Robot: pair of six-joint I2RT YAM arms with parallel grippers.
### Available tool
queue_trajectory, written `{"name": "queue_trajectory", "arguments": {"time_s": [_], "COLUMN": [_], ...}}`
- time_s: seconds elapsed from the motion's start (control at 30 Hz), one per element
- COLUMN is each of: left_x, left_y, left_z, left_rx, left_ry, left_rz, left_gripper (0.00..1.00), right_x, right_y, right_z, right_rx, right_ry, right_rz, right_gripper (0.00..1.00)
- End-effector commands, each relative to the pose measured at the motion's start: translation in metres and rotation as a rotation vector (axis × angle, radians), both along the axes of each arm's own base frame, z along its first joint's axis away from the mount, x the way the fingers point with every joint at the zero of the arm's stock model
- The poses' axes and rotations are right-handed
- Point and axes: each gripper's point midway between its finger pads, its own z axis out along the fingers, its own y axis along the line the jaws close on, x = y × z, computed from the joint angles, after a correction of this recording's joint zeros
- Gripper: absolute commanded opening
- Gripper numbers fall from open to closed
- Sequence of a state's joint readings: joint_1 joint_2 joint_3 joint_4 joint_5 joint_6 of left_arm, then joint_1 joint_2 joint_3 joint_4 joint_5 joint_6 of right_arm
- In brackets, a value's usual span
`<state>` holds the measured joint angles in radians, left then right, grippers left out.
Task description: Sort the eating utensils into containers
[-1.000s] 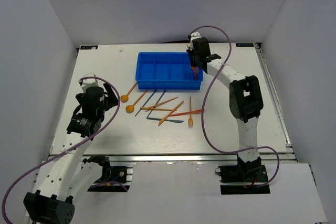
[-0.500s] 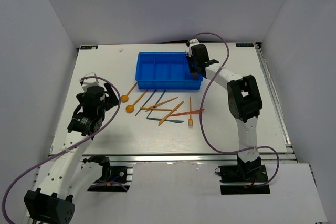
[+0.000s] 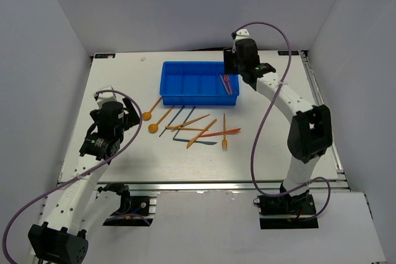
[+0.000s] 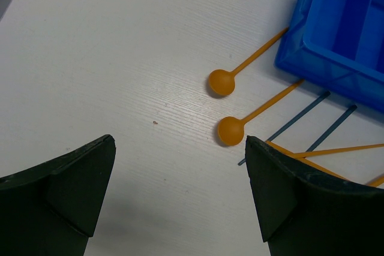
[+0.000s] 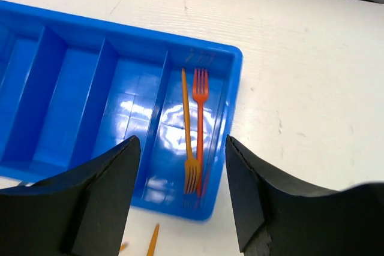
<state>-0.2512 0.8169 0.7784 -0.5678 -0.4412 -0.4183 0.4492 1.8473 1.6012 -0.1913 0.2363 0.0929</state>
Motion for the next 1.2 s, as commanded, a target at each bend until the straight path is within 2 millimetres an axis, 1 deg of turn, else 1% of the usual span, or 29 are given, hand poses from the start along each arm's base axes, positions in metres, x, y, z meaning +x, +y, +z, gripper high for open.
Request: {"name": "queue_trajectory", "arguments": {"time_s": [0.0,0.03,0.07,0.1,0.13,0.17,0.2,0.23,0.27,0.3,0.33,0.37,0.4,0.43,0.47,0.5,0.53,0.57,0.6,0.63,0.67,0.7,0.73,0.77,0.87,1.0,1.1,1.17], "left_x": [0.0,0.0,-0.001,-0.001,0.0,-0.001,-0.001,-0.001,-0.001,-0.001,-0.001,-0.002,-0.002,-0.003,-0.003,-0.002,-0.003,-0.003,-0.002,-0.002,-0.002,-0.002,-0.003,-0.003,-0.003,-0.003,-0.003,-0.003], "left_y": [0.001,0.002,0.003,0.003,0.003,0.004,0.004,0.005,0.005,0.005,0.006,0.006,0.006,0.006,0.006,0.005,0.005,0.005,0.005,0.005,0.005,0.005,0.006,0.006,0.006,0.006,0.005,0.005], "left_z": [0.007,0.007,0.007,0.006,0.006,0.006,0.005,0.005,0.006,0.006,0.006,0.006,0.007,0.008,0.008,0.009,0.009,0.008,0.008,0.008,0.009,0.008,0.008,0.008,0.009,0.008,0.008,0.008], "left_rx": [0.002,0.002,0.005,0.005,0.006,0.009,0.009,0.01,0.011,0.009,0.009,0.009,0.008,0.006,0.005,0.004,0.002,0.003,0.003,0.003,0.004,0.004,0.007,0.008,0.006,0.007,0.005,0.004], "left_ry": [-0.024,-0.024,-0.021,-0.02,-0.019,-0.015,-0.013,-0.012,-0.014,-0.016,-0.018,-0.018,-0.023,-0.027,-0.028,-0.031,-0.029,-0.028,-0.026,-0.026,-0.028,-0.027,-0.024,-0.026,-0.029,-0.028,-0.028,-0.027], "left_rz": [0.005,0.008,0.014,0.016,0.02,0.021,0.024,0.028,0.03,0.031,0.032,0.032,0.034,0.033,0.033,0.032,0.029,0.029,0.029,0.029,0.03,0.03,0.034,0.035,0.036,0.036,0.032,0.029], "left_gripper": [0.98,0.98,0.98,0.98,0.98,0.98,0.98,0.98,0.98,0.98,0.98,0.98,0.98,0.98,0.98,0.98,0.98,0.98,0.98,0.98,0.98,0.98,0.98,0.98,0.98,0.98,0.98,0.98], "right_x": [-0.048,-0.073,-0.093,-0.11,-0.133,-0.155,-0.169,-0.184,-0.193,-0.21,-0.22,-0.228,-0.238,-0.247,-0.25,-0.249,-0.252,-0.252,-0.25,-0.246,-0.244,-0.244,-0.239,-0.237,-0.233,-0.228,-0.223,-0.22], "right_y": [-0.01,-0.003,-0.007,-0.005,0.008,0.001,0.002,0.01,0.009,0.0,0.002,0.001,-0.001,0.004,0.007,0.012,0.011,0.012,0.012,0.017,0.019,0.018,0.022,0.024,0.024,0.025,0.025,0.024], "right_z": [0.026,0.011,-0.013,-0.014,-0.026,-0.055,-0.057,-0.068,-0.077,-0.096,-0.104,-0.112,-0.125,-0.131,-0.137,-0.14,-0.148,-0.149,-0.155,-0.151,-0.152,-0.159,-0.155,-0.156,-0.17,-0.182,-0.187,-0.193], "right_rx": [0.011,0.011,-0.021,-0.007,-0.014,-0.029,-0.009,-0.011,0.02,0.002,0.005,0.016,0.038,0.058,0.076,0.099,0.09,0.083,0.057,0.058,0.049,0.018,0.02,0.014,-0.031,-0.056,-0.064,-0.074], "right_ry": [0.047,0.114,0.164,0.177,0.212,0.263,0.268,0.282,0.295,0.324,0.339,0.357,0.37,0.386,0.397,0.39,0.403,0.405,0.411,0.405,0.409,0.423,0.414,0.415,0.437,0.451,0.447,0.459], "right_rz": [-0.146,-0.177,-0.194,-0.189,-0.162,-0.202,-0.206,-0.189,-0.228,-0.238,-0.229,-0.234,-0.24,-0.215,-0.2,-0.179,-0.176,-0.174,-0.166,-0.16,-0.158,-0.158,-0.16,-0.162,-0.186,-0.207,-0.222,-0.229], "right_gripper": [0.64,0.64,0.64,0.63,0.6,0.59,0.56,0.51,0.49,0.46,0.44,0.42,0.38,0.37,0.37,0.36,0.37,0.37,0.37,0.37,0.37,0.37,0.37,0.37,0.37,0.37,0.36,0.34]}}
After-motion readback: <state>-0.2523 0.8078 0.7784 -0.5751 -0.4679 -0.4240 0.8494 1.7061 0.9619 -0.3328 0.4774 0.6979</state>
